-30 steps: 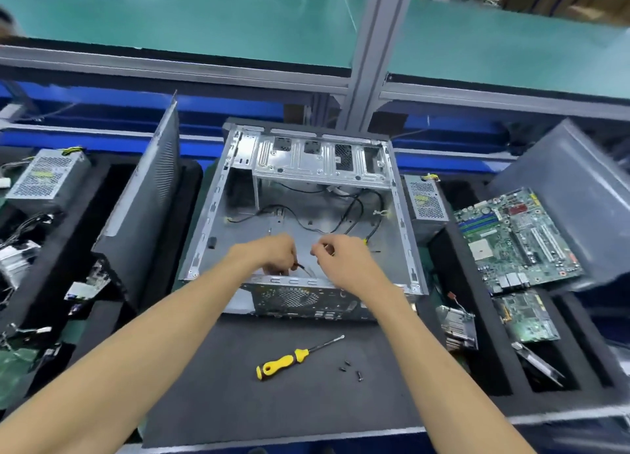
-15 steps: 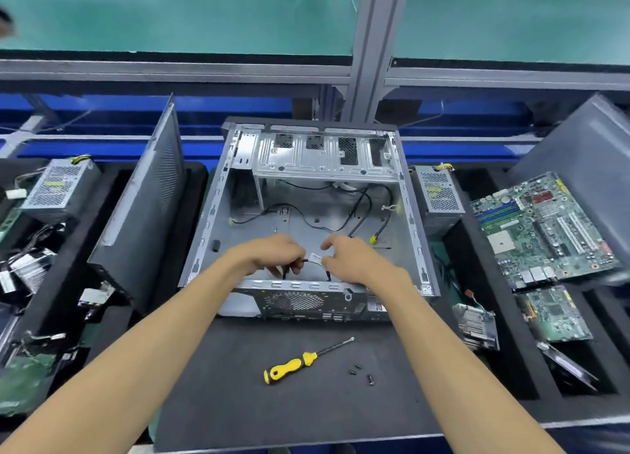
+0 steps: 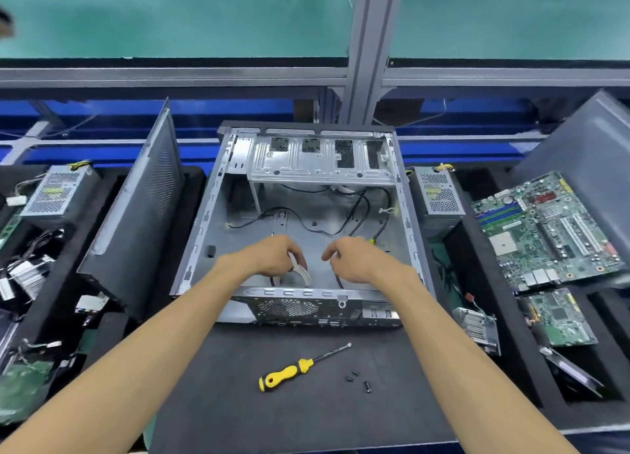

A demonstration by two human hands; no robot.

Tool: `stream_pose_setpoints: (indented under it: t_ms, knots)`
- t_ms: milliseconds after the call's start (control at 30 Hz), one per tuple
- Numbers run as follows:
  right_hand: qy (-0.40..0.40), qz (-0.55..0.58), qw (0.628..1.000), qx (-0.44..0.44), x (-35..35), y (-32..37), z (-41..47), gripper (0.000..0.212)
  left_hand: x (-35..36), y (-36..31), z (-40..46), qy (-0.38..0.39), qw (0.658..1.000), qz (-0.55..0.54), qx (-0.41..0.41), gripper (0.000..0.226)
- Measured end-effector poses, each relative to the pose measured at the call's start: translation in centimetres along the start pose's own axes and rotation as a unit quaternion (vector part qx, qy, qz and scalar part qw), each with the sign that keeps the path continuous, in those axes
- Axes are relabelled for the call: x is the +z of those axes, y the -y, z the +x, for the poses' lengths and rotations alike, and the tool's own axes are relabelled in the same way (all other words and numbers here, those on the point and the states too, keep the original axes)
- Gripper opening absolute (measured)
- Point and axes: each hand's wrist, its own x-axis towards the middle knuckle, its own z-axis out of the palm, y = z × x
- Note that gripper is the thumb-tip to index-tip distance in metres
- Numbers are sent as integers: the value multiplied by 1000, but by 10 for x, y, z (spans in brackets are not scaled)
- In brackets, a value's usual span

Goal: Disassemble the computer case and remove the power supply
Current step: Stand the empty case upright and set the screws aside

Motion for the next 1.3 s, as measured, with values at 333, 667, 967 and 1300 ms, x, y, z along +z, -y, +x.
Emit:
stream_pose_setpoints:
  t_ms: [333, 667, 967, 1300]
  knots:
    - [-62, 69, 994, -60, -2, -8, -3, 22, 8, -4, 9, 64, 998, 28, -1, 19]
    - [-225, 47, 967, -113, -16, -22, -25, 20, -10, -3, 1, -46, 995, 71, -43, 38]
    - [-390, 28, 920, 27, -33, -45, -32, 53, -35, 22, -53, -437, 892, 116, 7, 31]
    - [-275, 236, 929, 75, -24, -70, -26, 54, -23, 74, -73, -317, 918, -174, -164, 16]
